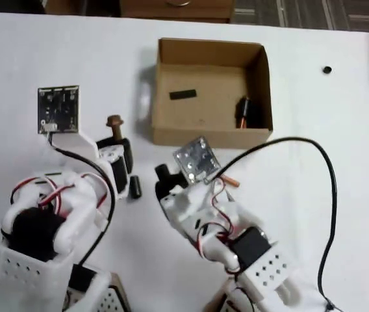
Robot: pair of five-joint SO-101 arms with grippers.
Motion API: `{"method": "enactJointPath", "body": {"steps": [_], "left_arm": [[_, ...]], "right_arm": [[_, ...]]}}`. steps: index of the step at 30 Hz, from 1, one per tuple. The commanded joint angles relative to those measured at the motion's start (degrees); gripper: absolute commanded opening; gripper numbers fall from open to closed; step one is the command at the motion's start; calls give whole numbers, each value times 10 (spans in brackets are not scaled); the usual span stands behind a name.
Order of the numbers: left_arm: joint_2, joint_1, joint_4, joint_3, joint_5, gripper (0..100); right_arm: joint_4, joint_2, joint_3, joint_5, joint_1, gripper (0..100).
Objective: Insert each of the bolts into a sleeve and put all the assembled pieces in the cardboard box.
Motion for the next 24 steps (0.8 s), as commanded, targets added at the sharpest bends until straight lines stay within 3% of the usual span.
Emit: {"method": "enactJointPath", "body": {"steps": [1,12,24], "left_arm": [[18,4,-18,-7,5,22],[45,58,-83,-3,73,22],[97,76,-113,-2,116,22]], "right_arm": [[-14,-76,25,-1,-3,20],[11,-313,163,3,-3,20],[-5,-353,193,-1,-51,20]]}}
